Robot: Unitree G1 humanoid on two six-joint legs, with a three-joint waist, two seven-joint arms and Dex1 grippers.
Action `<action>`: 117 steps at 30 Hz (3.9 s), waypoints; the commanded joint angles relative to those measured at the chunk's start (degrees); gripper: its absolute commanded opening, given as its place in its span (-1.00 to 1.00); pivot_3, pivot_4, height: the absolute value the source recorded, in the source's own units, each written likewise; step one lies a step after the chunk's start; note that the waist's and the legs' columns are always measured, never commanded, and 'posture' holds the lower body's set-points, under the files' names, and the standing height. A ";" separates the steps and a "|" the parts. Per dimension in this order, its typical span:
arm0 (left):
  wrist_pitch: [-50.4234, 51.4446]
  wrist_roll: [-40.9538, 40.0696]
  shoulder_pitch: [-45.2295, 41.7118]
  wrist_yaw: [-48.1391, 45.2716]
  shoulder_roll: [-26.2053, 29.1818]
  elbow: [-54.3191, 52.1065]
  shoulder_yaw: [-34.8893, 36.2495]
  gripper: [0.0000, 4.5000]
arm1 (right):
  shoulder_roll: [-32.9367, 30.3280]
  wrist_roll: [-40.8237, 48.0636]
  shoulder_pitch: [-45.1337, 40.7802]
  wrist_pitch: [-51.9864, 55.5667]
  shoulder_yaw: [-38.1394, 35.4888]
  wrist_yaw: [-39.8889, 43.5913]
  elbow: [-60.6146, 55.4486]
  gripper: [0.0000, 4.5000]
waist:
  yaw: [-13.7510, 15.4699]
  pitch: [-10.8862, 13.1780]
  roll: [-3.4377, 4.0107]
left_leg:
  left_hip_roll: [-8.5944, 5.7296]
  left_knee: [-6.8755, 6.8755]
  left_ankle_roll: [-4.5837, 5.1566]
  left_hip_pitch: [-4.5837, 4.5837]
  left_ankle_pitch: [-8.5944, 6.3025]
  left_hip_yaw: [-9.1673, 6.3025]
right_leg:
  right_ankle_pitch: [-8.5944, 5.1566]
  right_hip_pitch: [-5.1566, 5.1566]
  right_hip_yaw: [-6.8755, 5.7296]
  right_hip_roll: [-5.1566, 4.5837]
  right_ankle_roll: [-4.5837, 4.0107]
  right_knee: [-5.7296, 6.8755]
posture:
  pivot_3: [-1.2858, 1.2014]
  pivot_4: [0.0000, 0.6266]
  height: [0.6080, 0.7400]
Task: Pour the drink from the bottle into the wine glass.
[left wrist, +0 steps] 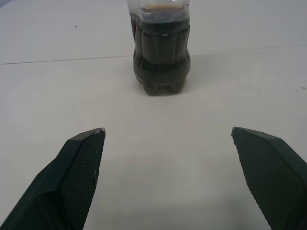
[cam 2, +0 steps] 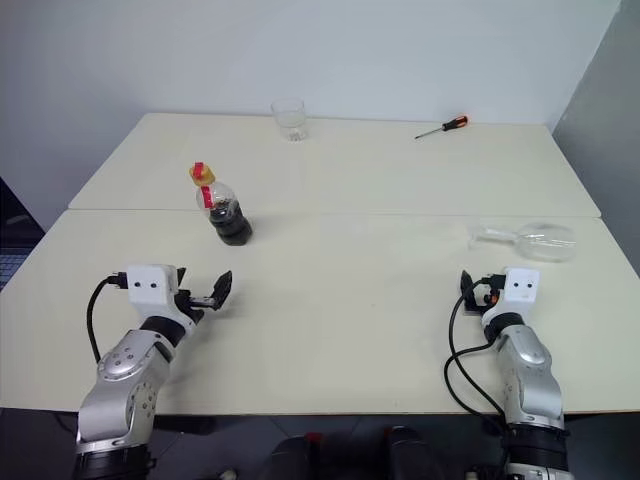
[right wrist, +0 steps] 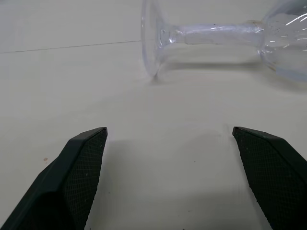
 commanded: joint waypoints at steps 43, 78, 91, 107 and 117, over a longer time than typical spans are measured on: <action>-3.14 5.56 -1.62 9.02 -1.37 0.24 0.67 1.00 | -15.32 10.12 6.07 3.15 17.15 33.63 -27.31 0.99 | 0.06 0.01 -0.01 | -0.03 0.02 0.01 0.25 -0.01 -0.09 | -0.13 0.33 -0.09 0.06 0.21 -0.07 | 0.03 -0.52 1.00; -27.63 9.37 -35.91 7.98 -2.27 48.70 -3.98 1.00 | -7.32 13.68 -14.44 12.06 21.01 31.72 -23.24 0.99 | 0.13 0.05 -0.05 | -0.08 -0.01 0.01 0.57 -0.02 -0.23 | 0.01 0.83 -0.28 0.04 0.04 -0.41 | 0.03 -0.52 1.00; -37.05 9.26 -45.21 5.18 -1.42 65.98 -3.75 1.00 | -6.82 14.66 -14.77 14.24 20.01 29.83 -24.35 0.99 | 0.10 0.06 -0.06 | -0.11 -0.01 0.01 0.54 -0.02 -0.23 | 0.01 0.82 -0.36 0.06 0.05 -0.42 | 0.03 -0.52 1.00; -40.19 8.44 -46.67 3.62 -1.50 69.74 -3.17 -0.14 | -6.90 15.78 -14.53 15.05 20.17 28.21 -24.79 1.00 | 0.08 0.10 -0.10 | -0.11 -0.01 0.01 0.52 -0.02 -0.24 | 0.01 0.80 -0.37 0.06 0.06 -0.42 | 0.03 -0.52 1.00; -37.82 7.74 -44.74 -2.61 -1.95 63.03 -4.83 -0.16 | -7.15 15.82 -15.79 15.34 20.43 28.44 -24.02 1.00 | 0.05 0.13 -0.09 | -0.11 -0.01 0.01 0.51 -0.02 -0.24 | 0.01 0.80 -0.38 0.07 0.06 -0.42 | 0.03 -0.52 1.00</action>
